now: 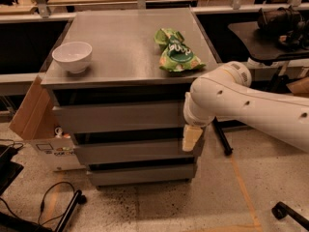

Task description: Open top drawer

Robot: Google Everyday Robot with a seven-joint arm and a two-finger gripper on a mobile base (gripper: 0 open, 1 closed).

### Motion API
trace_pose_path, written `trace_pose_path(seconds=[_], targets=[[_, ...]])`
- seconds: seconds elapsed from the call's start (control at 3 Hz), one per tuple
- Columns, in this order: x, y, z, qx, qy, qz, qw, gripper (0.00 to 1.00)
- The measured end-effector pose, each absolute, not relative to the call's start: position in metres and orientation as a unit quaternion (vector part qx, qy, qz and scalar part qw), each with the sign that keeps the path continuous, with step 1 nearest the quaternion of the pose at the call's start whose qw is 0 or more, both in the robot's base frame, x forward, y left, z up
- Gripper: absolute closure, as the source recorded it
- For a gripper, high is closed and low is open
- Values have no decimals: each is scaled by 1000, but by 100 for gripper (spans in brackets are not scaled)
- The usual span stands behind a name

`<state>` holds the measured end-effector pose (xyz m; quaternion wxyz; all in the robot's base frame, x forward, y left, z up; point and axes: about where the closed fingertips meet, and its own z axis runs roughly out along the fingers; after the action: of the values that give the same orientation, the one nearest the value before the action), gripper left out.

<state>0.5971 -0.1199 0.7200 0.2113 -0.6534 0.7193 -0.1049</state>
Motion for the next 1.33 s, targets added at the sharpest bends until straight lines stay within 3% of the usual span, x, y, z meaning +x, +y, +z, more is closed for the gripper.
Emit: trace_pose_path(seconds=[1.33], targets=[[649, -106, 684, -669, 719, -117, 149, 0]])
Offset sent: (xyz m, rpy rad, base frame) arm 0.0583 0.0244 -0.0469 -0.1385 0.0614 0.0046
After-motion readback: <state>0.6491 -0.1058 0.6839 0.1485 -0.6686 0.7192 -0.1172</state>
